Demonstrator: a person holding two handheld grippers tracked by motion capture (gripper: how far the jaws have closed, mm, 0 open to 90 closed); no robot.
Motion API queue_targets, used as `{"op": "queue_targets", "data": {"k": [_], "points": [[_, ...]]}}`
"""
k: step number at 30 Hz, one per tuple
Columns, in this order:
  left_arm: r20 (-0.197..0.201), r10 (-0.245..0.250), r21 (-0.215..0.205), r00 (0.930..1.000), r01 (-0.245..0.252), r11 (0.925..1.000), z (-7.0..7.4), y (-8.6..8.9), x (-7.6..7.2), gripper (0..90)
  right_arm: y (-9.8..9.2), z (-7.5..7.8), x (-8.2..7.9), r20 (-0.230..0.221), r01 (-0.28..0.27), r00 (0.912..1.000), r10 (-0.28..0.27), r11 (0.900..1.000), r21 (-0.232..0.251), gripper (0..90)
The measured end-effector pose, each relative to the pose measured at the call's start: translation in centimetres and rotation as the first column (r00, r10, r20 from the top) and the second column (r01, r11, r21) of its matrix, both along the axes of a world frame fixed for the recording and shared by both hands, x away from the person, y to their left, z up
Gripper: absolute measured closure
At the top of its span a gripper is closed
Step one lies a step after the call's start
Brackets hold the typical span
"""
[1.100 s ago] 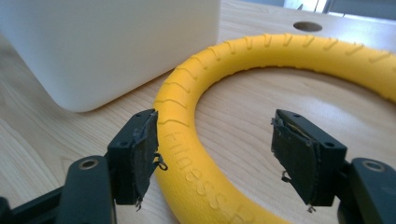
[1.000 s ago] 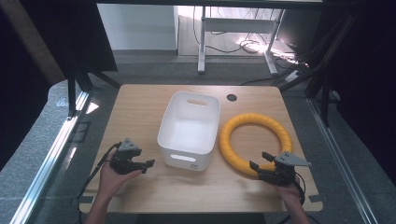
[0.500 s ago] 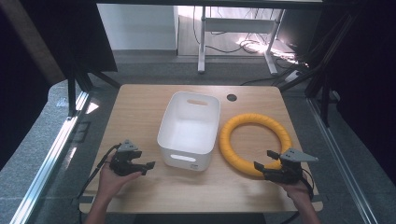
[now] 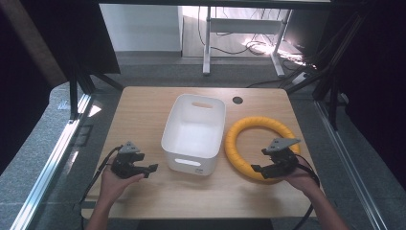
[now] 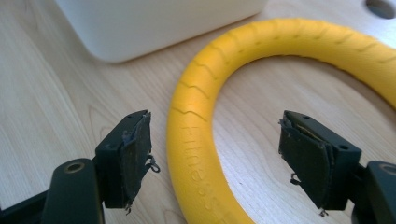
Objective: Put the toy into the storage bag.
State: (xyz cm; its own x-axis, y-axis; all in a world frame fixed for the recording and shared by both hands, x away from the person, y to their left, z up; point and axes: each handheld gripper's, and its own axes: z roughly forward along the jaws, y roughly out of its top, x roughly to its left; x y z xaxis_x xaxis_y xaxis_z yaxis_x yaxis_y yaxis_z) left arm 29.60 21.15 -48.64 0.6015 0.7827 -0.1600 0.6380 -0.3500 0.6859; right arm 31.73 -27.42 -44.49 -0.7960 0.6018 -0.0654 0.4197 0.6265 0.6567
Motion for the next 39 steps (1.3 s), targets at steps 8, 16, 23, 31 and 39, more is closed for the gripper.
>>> {"op": "queue_targets", "data": {"k": [8,16,23,31,39], "points": [[-0.001,0.000,-0.001,1.0000,0.000,1.0000,-0.2,-0.1,0.1,26.5,2.8,-1.5,1.3,-0.119,-0.088,0.9901,0.074,0.989,-0.117,26.5],[-0.004,-0.004,0.003,1.0000,0.004,1.0000,-0.3,-0.1,0.1,26.5,4.4,-3.4,2.4,-0.186,-0.125,0.9790,0.083,0.965,-0.231,26.1],[-0.012,-0.014,0.012,0.9998,0.014,0.9998,-0.5,-0.4,0.2,26.4,5.4,-5.1,3.4,-0.244,-0.155,0.9665,0.080,0.939,-0.308,30.9],[-0.012,-0.020,0.012,0.9997,0.020,0.9997,-0.5,-0.5,0.2,26.0,5.8,-5.7,4.1,-0.284,-0.172,0.9560,0.072,0.923,-0.344,38.2],[-0.011,-0.020,0.012,0.9997,0.020,0.9997,-0.5,-0.4,0.2,25.9,6.2,-5.8,4.7,-0.343,-0.196,0.9369,0.065,0.911,-0.363,44.2]]}}
